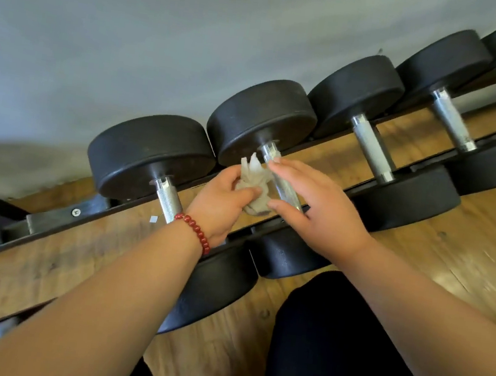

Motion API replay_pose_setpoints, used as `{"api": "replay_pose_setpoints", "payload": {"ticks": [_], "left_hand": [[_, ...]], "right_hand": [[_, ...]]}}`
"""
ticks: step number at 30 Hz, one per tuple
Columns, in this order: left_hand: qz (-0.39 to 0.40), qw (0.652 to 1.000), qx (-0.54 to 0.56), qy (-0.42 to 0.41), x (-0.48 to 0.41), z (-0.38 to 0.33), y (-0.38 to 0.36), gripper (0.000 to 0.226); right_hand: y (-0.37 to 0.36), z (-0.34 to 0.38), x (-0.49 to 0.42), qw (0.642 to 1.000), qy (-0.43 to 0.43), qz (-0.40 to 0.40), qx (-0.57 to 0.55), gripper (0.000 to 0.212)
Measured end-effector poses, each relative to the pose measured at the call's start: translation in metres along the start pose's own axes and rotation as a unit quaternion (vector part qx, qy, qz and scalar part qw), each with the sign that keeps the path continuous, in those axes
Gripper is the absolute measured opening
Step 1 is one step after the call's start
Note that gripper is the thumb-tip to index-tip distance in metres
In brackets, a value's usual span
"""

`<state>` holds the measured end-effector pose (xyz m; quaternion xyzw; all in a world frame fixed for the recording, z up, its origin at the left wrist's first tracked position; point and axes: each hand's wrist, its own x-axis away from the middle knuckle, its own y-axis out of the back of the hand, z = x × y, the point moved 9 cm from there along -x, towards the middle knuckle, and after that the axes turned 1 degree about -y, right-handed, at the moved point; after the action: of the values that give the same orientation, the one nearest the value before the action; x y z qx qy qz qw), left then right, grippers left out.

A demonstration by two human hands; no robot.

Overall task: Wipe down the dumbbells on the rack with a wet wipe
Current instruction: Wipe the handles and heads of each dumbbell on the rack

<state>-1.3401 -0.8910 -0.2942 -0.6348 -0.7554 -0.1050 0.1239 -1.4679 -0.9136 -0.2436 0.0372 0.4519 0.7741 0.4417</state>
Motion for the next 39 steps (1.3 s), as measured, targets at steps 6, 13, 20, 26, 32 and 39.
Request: {"api": "replay_pose_setpoints", "payload": {"ticks": [6, 13, 20, 26, 32, 39], "left_hand": [[0.059, 0.992, 0.112, -0.012, 0.029, -0.01, -0.001, 0.024], [0.051, 0.979, 0.197, 0.019, 0.051, -0.006, 0.009, 0.023], [-0.025, 0.973, 0.224, 0.042, 0.066, -0.006, 0.018, 0.01], [-0.019, 0.943, 0.33, 0.039, 0.072, -0.011, 0.011, 0.018], [-0.063, 0.948, 0.311, 0.019, 0.073, -0.014, 0.011, 0.014], [-0.064, 0.986, 0.154, -0.023, 0.074, -0.024, 0.006, 0.012]], "right_hand": [[-0.005, 0.02, -0.006, 0.998, 0.02, 0.033, -0.057, 0.053], [0.002, 0.029, -0.003, 0.982, -0.066, 0.023, -0.173, 0.022], [-0.006, 0.032, 0.002, 0.917, -0.155, 0.006, -0.367, 0.036], [0.004, 0.036, 0.004, 0.951, -0.138, -0.011, -0.277, 0.026], [0.003, 0.036, 0.007, 0.922, -0.162, -0.001, -0.353, 0.033], [0.009, 0.024, 0.006, 0.94, -0.207, -0.051, -0.267, 0.015]]}}
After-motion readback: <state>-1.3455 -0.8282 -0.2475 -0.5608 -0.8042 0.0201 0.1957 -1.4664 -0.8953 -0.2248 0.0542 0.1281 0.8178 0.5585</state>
